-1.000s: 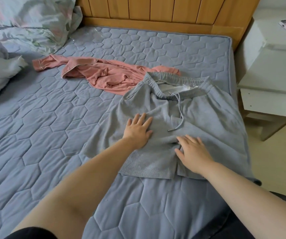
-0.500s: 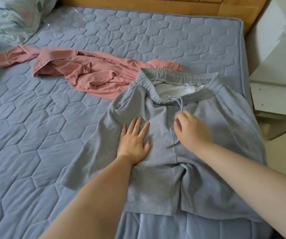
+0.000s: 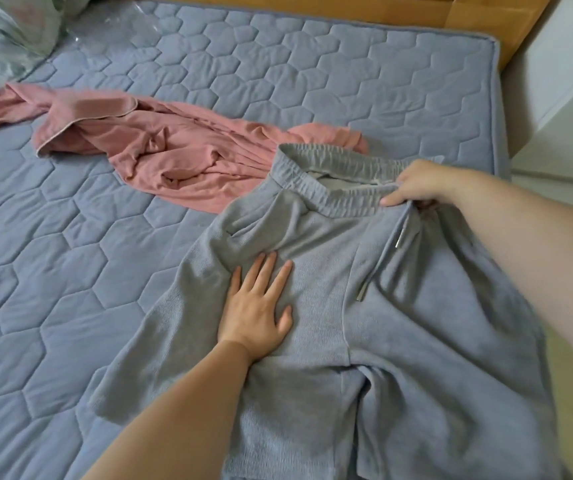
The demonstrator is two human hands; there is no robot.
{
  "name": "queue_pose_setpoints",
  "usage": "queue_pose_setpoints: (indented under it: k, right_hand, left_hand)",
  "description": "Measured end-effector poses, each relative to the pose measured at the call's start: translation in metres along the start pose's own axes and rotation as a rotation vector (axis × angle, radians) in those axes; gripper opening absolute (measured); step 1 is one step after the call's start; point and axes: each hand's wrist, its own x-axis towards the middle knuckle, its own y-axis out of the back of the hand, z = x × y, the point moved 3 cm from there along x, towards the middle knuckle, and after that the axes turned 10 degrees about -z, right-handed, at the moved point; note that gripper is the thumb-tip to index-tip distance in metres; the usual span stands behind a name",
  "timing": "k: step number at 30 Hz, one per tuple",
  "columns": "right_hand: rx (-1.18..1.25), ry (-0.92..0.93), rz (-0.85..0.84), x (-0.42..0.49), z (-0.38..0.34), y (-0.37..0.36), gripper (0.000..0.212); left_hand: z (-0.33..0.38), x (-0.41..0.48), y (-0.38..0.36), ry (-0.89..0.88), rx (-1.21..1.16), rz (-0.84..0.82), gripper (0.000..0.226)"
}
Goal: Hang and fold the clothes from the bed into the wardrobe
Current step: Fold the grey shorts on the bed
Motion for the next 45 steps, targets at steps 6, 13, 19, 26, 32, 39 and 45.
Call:
queue_pose_setpoints:
  k: [6,13,19,26,32,39,45]
  right_hand:
    - [0.16,0.132,0.258,0.003,0.014,-0.028,0.043]
    - [-0.066,0.209,0.197,-0.006,0.042,-0.038,0.034]
    - [-0.492,0.196,0.173,-0.003,0.059,-0.02,0.036]
    - [-0.263,0.246,0.129,0.002,0.087,0.01,0.026]
    - [-0.44,0.033,0.2,0.001,0.131,0.029,0.047]
    - [-0.473,-0.043,0.418,0.006,0.13,0.044,0.024]
    - [-0.04,-0.15,0.678,0.006,0.129,0.046,0.019]
  left_hand:
    - [0.009,0.006,0.018,0.018,0.01,-0.029,0.061]
    - [0.042,0.116,0.096,-0.044,0.072,0.081,0.075]
    - [0.022,0.172,0.118,-0.24,0.625,-0.201,0.053]
    - [0.017,0.194,0.137,-0.317,0.728,-0.279,0.046]
    - [-0.018,0.202,0.149,-0.068,0.653,-0.429,0.04]
    - [-0.029,0.217,0.17,0.133,0.432,-0.194,0.032]
    - [-0.013,0.218,0.166,0.445,-0.013,0.072,0.022]
